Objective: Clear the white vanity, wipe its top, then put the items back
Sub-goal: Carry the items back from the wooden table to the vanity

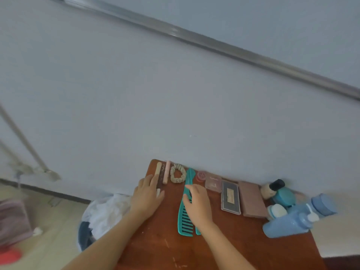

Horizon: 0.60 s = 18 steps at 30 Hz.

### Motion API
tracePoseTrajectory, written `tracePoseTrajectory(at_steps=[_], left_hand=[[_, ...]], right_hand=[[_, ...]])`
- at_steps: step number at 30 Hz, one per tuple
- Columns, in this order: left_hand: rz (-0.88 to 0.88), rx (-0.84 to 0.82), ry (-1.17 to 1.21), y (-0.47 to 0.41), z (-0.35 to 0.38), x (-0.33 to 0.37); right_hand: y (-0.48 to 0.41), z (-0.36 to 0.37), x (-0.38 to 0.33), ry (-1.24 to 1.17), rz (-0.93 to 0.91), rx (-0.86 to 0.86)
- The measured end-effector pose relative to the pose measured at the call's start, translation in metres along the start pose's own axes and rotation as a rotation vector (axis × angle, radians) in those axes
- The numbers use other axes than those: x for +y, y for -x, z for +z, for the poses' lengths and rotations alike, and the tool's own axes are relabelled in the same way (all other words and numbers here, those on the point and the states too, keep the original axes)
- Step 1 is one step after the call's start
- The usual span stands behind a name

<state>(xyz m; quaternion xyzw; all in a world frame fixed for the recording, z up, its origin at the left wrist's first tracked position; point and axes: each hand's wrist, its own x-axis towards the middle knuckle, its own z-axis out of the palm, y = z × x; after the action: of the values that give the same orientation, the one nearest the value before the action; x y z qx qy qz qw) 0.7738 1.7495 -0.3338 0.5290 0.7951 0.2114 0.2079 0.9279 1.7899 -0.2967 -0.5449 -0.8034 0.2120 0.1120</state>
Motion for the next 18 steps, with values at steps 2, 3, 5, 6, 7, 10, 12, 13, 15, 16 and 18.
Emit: tracePoseTrajectory(at_steps=[2,3,5,6,7,10,12,13,15,16,18], left_hand=[[-0.015,0.004,-0.035,-0.006,0.01,0.004],[-0.035,0.007,-0.04,-0.008,0.014,0.005],[-0.071,0.039,-0.038,-0.011,0.02,0.006],[-0.069,0.065,-0.04,-0.012,0.022,0.006],[-0.065,0.101,-0.042,-0.012,0.025,0.006],[-0.047,0.16,-0.063,-0.008,0.026,0.003],[-0.036,0.197,-0.051,-0.004,0.025,0.001],[-0.043,0.209,-0.051,-0.003,0.024,0.0],[-0.064,0.218,-0.025,-0.001,0.024,-0.004],[-0.072,0.23,0.0,0.0,0.024,-0.005],[-0.093,0.223,-0.001,0.002,0.022,-0.007]], right_hand=[[-0.015,0.005,-0.001,0.009,-0.057,-0.023],[-0.022,0.009,-0.002,0.02,-0.086,-0.036],[-0.036,0.019,-0.004,0.044,-0.119,-0.05],[-0.043,0.024,-0.006,0.062,-0.119,-0.044],[-0.051,0.028,-0.008,0.089,-0.112,-0.029],[-0.073,0.04,-0.016,0.196,-0.095,0.037],[-0.084,0.046,-0.021,0.234,-0.092,0.038],[-0.088,0.047,-0.023,0.242,-0.084,0.013],[-0.093,0.051,-0.023,0.249,-0.072,-0.043],[-0.094,0.052,-0.022,0.252,-0.071,-0.065],[-0.091,0.052,-0.021,0.254,-0.069,-0.116]])
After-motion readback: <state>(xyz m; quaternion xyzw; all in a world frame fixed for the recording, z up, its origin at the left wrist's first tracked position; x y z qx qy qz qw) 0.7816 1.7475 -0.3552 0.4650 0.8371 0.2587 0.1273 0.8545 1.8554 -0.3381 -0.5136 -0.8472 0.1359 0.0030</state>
